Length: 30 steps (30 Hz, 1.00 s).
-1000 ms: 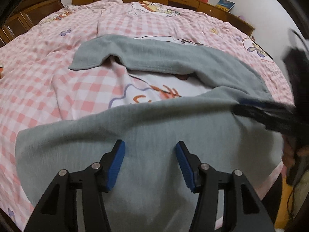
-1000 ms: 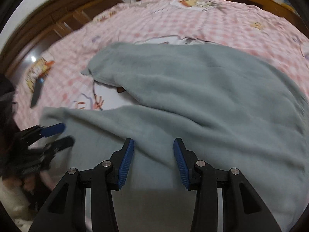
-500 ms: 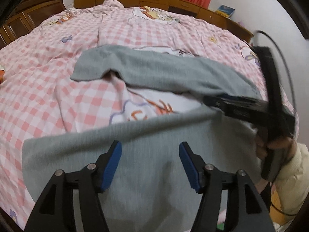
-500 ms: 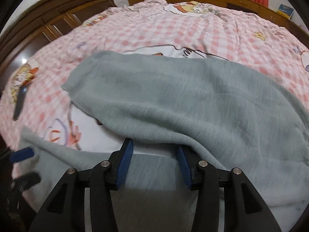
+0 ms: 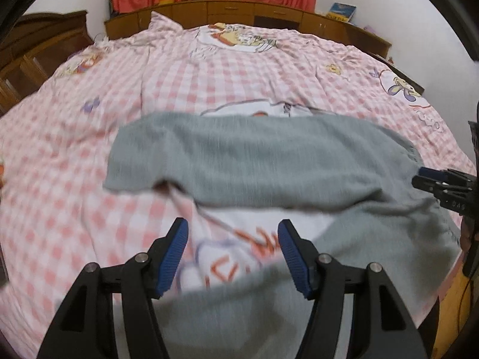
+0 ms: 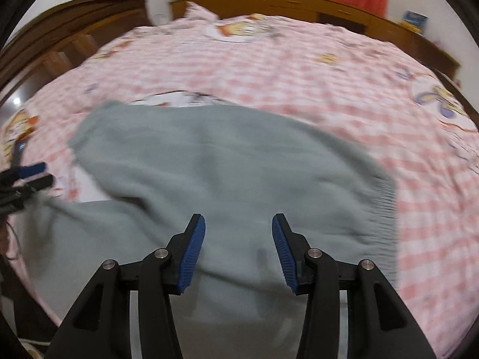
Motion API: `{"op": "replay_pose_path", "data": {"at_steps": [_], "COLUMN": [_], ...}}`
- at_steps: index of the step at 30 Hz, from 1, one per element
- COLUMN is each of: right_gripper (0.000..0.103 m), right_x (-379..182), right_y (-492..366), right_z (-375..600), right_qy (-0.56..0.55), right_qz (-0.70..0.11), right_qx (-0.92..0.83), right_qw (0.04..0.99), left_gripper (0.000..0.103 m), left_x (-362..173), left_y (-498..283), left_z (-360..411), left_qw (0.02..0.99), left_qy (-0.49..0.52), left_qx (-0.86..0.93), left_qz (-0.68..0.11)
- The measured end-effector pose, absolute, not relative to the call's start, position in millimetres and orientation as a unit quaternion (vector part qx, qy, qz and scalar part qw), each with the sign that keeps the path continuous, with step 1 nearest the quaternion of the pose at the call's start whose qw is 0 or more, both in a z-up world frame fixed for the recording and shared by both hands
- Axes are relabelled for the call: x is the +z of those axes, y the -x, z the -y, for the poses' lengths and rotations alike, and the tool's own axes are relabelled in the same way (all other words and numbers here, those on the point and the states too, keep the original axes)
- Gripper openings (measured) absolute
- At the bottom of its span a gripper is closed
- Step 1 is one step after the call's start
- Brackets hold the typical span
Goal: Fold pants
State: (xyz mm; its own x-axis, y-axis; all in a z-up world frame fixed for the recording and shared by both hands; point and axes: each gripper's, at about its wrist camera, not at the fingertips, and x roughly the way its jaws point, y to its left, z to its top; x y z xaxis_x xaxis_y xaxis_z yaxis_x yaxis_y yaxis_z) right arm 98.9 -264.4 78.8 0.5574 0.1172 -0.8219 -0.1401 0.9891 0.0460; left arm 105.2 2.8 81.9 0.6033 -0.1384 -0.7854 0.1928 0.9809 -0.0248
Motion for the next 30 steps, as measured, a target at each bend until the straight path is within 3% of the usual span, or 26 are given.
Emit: {"op": "replay_pose_path", "data": {"at_steps": [14,24,30], "right_gripper": [0.048,0.048,0.048], "right_x": [71,74,64], "right_y": [-134,-186,-214], "right_z": [341,358,362], "right_qy": [0.013,0.039,0.059], "right_qz": [-0.515,-0.53,-0.54], "right_qx": [0.017,0.038,0.065], "right_qw": [0.857,0.846,0.837], "left_gripper": [0.068,0.076,0.076], "left_x": [88,80,59], "left_y": [-197,-278,-317], "left_z": [18,43,59], "left_qw": [0.871,0.84,0.83], "left_qy": [-0.075,-0.107,-0.174], "left_qx": [-0.137,-0.202,-0.222], "left_qz": [-0.466,-0.493,-0.481]}}
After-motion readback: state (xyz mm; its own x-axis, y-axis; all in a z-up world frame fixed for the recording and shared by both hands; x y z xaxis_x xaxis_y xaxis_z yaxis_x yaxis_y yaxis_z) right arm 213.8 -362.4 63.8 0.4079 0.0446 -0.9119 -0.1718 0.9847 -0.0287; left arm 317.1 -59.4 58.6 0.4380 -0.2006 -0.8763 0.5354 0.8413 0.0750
